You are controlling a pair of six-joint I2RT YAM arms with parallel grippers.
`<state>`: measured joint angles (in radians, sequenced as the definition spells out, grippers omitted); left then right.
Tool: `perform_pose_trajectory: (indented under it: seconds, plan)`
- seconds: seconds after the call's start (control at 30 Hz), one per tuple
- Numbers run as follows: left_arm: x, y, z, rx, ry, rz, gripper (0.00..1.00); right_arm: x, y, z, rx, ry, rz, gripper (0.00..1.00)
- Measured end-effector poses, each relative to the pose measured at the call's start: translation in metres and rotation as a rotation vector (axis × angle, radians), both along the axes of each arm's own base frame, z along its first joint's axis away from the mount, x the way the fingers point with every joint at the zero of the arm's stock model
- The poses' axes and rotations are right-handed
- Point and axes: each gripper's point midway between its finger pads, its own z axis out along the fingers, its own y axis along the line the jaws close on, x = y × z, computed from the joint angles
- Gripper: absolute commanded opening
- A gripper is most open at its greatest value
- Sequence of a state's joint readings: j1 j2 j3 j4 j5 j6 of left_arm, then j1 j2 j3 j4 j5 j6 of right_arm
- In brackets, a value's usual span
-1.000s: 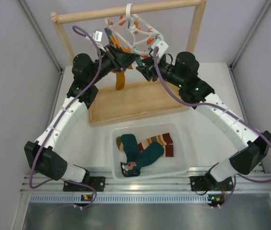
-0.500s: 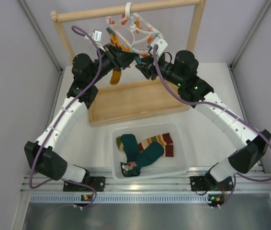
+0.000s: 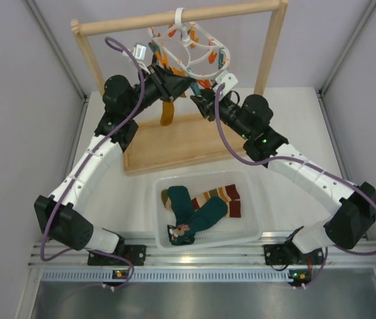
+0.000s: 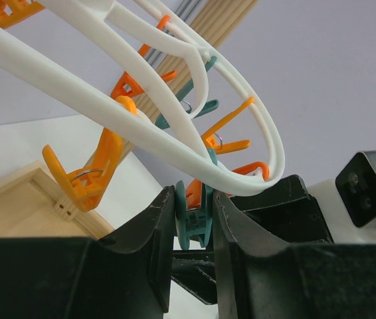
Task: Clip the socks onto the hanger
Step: Open the clamp at the hanger.
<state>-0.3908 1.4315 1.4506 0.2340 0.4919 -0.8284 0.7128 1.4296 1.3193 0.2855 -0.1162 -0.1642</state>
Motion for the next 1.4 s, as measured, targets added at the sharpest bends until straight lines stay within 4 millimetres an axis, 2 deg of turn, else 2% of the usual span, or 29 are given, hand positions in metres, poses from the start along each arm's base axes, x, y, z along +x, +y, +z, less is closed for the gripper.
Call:
perform_pose_trajectory:
  seconds: [0.43, 0.53, 0.67, 0.7, 0.77, 0.87, 1.2, 1.4]
  plan:
    - [-0.001, -0.001, 0.002, -0.005, -0.006, -0.005, 0.00, -0.008, 0.004, 0.021, 0.083, -0.092, 0.003, 0.22]
    - [-0.001, -0.001, 0.002, -0.006, -0.008, -0.005, 0.00, -0.008, 0.003, 0.021, 0.083, -0.094, -0.004, 0.17]
    - [-0.001, -0.001, 0.002, -0.006, -0.009, -0.006, 0.00, -0.007, 0.003, 0.021, 0.081, -0.096, -0.016, 0.00]
    - [-0.001, -0.001, 0.002, -0.007, -0.010, -0.005, 0.00, -0.007, 0.002, 0.021, 0.079, -0.098, -0.021, 0.00]
    - [-0.001, -0.001, 0.002, -0.007, -0.010, -0.003, 0.12, -0.006, 0.002, 0.021, 0.070, -0.108, -0.035, 0.00]
    - [-0.001, -0.001, 0.002, -0.006, -0.012, 0.000, 0.23, -0.006, 0.001, 0.022, 0.049, -0.133, -0.069, 0.00]
    - [-0.003, -0.002, 0.005, -0.008, -0.021, 0.000, 0.30, -0.004, -0.003, 0.025, 0.003, -0.208, -0.132, 0.00]
    - [-0.003, -0.002, 0.005, -0.018, -0.010, -0.004, 0.38, -0.003, -0.005, 0.026, -0.016, -0.230, -0.154, 0.00]
